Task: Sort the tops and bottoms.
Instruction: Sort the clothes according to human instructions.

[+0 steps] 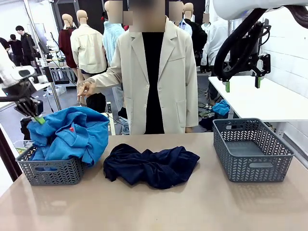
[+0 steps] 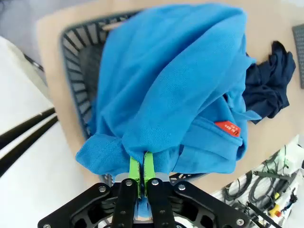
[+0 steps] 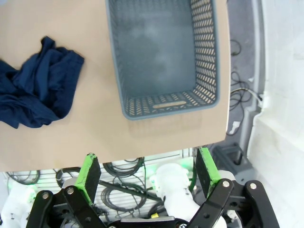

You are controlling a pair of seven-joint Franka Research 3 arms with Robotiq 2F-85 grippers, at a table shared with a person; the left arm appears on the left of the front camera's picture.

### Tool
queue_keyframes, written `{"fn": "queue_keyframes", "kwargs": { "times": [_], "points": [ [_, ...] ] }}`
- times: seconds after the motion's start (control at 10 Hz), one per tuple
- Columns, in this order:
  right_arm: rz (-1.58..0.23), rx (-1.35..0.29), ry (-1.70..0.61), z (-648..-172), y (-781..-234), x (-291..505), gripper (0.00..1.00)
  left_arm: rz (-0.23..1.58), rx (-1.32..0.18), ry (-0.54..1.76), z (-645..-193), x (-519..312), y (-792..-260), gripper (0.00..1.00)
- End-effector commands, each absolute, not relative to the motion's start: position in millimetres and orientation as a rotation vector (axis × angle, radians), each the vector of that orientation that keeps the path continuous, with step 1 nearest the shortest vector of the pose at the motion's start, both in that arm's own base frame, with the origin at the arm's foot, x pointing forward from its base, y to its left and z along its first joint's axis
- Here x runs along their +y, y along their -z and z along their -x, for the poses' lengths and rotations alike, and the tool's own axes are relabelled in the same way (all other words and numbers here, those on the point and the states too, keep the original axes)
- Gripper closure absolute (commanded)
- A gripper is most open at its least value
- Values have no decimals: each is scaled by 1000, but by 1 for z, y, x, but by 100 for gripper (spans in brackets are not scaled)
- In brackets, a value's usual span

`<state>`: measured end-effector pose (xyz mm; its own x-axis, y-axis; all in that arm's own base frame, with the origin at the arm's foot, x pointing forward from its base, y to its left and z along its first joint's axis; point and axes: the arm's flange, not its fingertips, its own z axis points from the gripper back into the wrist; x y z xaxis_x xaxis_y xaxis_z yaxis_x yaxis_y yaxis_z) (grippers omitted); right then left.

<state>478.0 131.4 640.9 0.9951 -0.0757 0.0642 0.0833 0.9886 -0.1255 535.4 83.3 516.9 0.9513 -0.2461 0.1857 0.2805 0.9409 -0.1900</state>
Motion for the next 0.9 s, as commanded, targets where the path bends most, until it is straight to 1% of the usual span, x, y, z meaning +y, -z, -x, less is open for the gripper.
{"fn": "queue_keyframes", "kwargs": {
  "times": [0.0, 0.2, 0.3, 0.6, 0.7, 0.8],
  "points": [
    [137, -59, 66, -478, -642, 130, 0, 241, -114, 224, -541, 92, -505, 100],
    [137, -59, 66, -478, -642, 130, 0, 191, -150, 218, -531, 92, -501, 100],
    [137, -59, 66, -478, -642, 130, 0, 190, -168, 259, -521, 90, -508, 81],
    [137, -59, 66, -478, -642, 130, 0, 167, -314, 300, -481, 96, -551, 23],
    [137, -59, 66, -478, -642, 130, 0, 144, -371, 329, -472, 100, -567, 6],
    [137, -59, 66, -478, -642, 130, 0, 133, -397, 331, -463, 107, -587, 0]
  ]
}}
